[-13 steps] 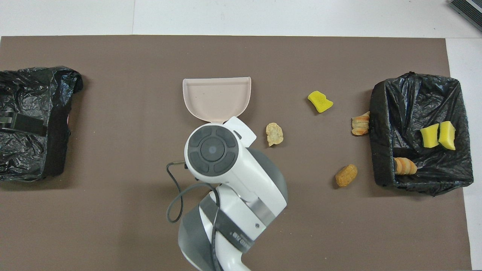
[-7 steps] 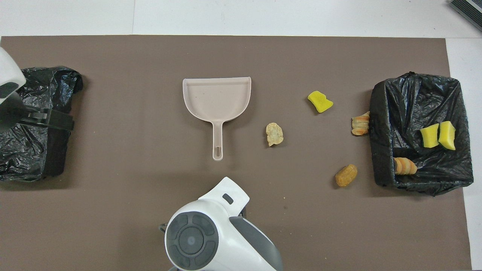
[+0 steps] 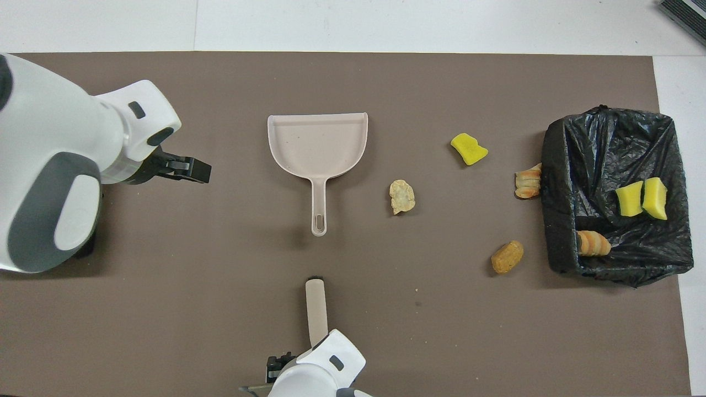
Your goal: Sweep and dump trash in bin
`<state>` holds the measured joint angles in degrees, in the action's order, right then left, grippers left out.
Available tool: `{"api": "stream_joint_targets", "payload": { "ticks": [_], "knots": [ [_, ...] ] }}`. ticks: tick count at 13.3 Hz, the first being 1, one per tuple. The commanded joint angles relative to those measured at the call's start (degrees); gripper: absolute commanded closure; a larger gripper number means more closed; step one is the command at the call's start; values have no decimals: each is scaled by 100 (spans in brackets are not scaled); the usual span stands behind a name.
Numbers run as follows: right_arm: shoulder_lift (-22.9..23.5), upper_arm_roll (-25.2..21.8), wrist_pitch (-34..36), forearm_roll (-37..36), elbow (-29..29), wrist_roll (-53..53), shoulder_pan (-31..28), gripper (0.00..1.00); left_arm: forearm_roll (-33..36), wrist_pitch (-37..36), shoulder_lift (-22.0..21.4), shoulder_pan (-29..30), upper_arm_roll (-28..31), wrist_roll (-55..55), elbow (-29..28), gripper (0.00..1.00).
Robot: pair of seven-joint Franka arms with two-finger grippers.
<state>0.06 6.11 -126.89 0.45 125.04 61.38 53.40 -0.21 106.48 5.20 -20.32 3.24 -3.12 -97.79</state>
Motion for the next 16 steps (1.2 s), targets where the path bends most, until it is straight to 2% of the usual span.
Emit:
{"api": "stream_joint_targets", "payload": {
  "ticks": [1, 5, 7, 9, 13, 16],
  "knots": [
    [-173, -13, -739, -62, 792, 427, 266, 0, -49, 399, 287, -322, 89, -223, 5, 0],
    [-235, -13, -1075, -80, 1286, 779, 636, 0, -93, 988, 885, -893, 89, -979, 76, 0],
    [-244, -13, -1074, -80, 1286, 788, 645, 18, -128, 1042, 1017, -1095, 89, -1006, 120, 0],
    [-235, -13, -1101, -88, 1269, 841, 645, 29, -294, 1085, 1070, -1149, 89, -1120, 103, 0],
    [-226, -22, -1127, -324, 1269, 850, 645, 31, -383, 1261, 1211, -1422, 62, -1358, 41, 0],
    [-217, -22, -1197, -580, 1269, 972, 645, 39, -401, 1349, 1334, -1650, 71, -1384, -134, 0]
  ]
}}
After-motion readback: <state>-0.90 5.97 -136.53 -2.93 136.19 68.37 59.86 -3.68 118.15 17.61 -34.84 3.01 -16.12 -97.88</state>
